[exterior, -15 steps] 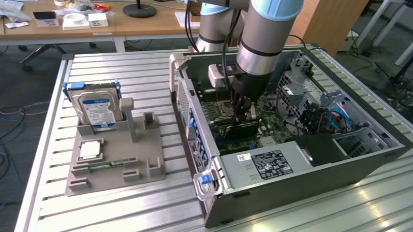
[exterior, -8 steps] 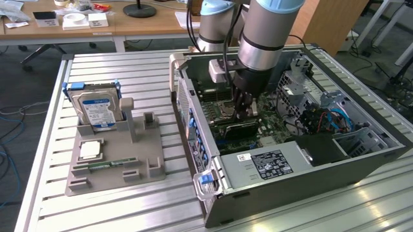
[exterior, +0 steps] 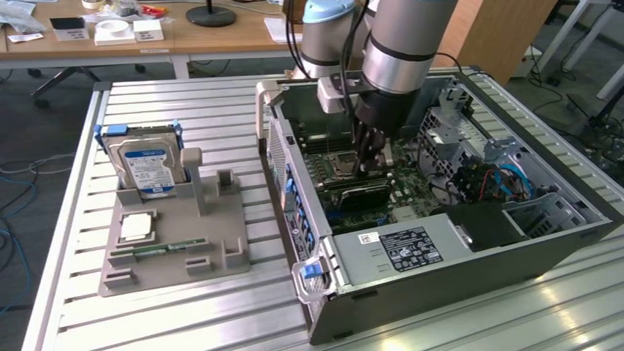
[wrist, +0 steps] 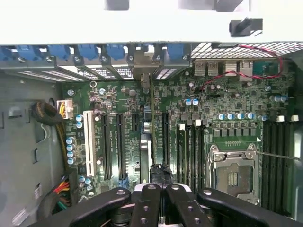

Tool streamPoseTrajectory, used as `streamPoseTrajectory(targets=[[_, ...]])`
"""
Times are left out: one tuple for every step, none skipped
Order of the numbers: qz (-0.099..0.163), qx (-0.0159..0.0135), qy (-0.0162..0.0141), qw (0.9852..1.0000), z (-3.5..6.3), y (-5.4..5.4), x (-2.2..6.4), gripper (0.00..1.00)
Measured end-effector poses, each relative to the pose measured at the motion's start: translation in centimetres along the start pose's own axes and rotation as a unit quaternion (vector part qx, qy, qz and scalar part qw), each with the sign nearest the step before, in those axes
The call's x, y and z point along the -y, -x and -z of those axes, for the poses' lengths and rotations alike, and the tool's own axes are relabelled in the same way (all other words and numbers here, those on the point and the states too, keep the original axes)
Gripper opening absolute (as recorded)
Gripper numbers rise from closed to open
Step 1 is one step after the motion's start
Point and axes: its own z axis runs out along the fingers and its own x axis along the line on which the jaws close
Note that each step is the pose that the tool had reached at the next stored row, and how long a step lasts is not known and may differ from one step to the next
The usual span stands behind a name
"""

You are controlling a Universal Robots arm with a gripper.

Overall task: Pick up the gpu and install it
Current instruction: 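Press down on the gpu until it lock into place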

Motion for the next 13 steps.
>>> streamPoseTrajectory(targets=[[0.000,0.0000,-0.0001,1.0000,0.19,0.01,0.00,0.11],[0.000,0.0000,-0.0002,1.0000,0.39,0.02,0.01,0.11],[0.000,0.0000,-0.0003,1.0000,0.59,0.03,0.01,0.11],[0.000,0.0001,-0.0006,1.0000,0.80,0.03,0.01,0.11],[0.000,0.0001,-0.0009,1.0000,0.97,0.04,0.01,0.11],[0.000,0.0001,-0.0012,1.0000,1.11,0.05,0.01,0.11],[0.000,0.0002,-0.0014,1.0000,1.14,0.05,0.01,0.11],[0.000,0.0002,-0.0014,1.0000,1.14,0.05,0.01,0.11],[0.000,0.0002,-0.0015,1.0000,1.14,0.05,0.01,0.11],[0.000,0.0001,-0.0014,1.0000,1.15,0.05,0.01,0.11],[0.000,0.0001,-0.0014,1.0000,1.15,0.05,0.01,0.11],[0.000,0.0001,-0.0014,1.0000,1.15,0.05,0.01,0.11],[0.000,0.0001,-0.0014,1.0000,1.15,0.05,0.01,0.11]])
